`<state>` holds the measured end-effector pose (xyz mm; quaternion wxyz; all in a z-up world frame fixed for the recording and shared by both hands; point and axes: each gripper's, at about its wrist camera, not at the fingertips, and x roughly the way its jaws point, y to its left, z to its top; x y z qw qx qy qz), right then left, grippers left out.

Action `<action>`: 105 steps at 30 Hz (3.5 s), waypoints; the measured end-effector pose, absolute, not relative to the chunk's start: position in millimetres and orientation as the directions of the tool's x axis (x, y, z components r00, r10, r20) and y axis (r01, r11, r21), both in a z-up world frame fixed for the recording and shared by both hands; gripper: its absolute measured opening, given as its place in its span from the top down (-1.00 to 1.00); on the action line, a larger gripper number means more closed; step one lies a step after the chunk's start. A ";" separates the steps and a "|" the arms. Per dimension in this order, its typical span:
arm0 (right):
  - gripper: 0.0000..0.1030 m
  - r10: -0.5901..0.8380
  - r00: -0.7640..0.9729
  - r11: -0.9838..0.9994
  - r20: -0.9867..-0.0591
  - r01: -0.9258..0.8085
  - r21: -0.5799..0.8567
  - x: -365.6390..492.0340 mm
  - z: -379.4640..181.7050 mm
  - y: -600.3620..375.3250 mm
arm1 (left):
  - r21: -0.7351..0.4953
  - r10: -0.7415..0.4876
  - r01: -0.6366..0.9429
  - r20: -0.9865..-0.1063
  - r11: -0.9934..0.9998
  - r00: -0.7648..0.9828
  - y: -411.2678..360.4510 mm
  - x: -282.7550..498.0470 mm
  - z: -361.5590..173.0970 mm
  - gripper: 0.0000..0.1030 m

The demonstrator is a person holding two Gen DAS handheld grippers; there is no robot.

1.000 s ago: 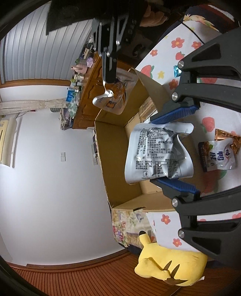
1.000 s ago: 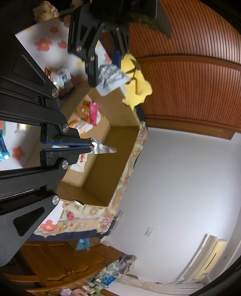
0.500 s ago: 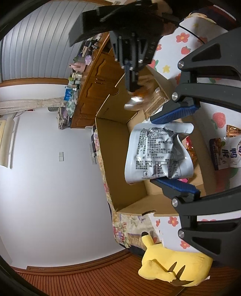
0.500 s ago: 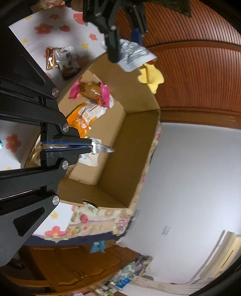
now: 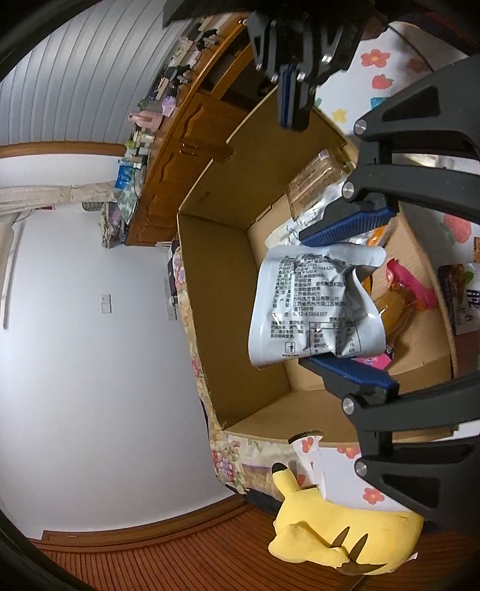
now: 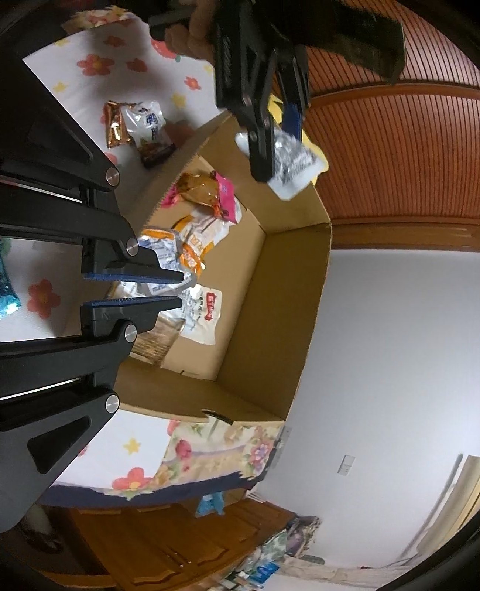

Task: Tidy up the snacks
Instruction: 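Open both tools to drop the pouches into the box and withdraw, then grasp the blue-wrapped candy with the right tool while the left tool grasps the white blue-lettered pouch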

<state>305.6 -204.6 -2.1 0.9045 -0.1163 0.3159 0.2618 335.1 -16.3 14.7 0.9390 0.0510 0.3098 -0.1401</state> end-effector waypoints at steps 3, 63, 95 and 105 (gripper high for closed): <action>0.95 0.406 0.666 0.837 -0.626 -0.545 -0.037 301.2 -1.2 -208.9 | 0.003 -0.228 0.287 -0.599 0.958 0.768 -17.4 338.1 13.4 -0.19; 0.14 0.309 0.581 0.936 -0.753 -0.326 0.133 239.0 -105.5 -253.8 | -0.053 -0.243 0.288 -0.693 0.956 0.679 20.6 239.2 -73.2 -0.45; 0.49 0.271 0.607 0.933 -0.747 -0.356 0.049 237.8 -110.3 -241.5 | -0.074 -0.227 0.279 -0.788 0.957 0.572 8.3 268.8 -99.4 -0.18; 0.49 0.262 0.609 0.934 -0.749 -0.356 0.037 237.9 -110.5 -240.4 | -0.072 -0.227 0.267 -0.757 0.961 0.613 14.1 240.7 -95.6 -0.18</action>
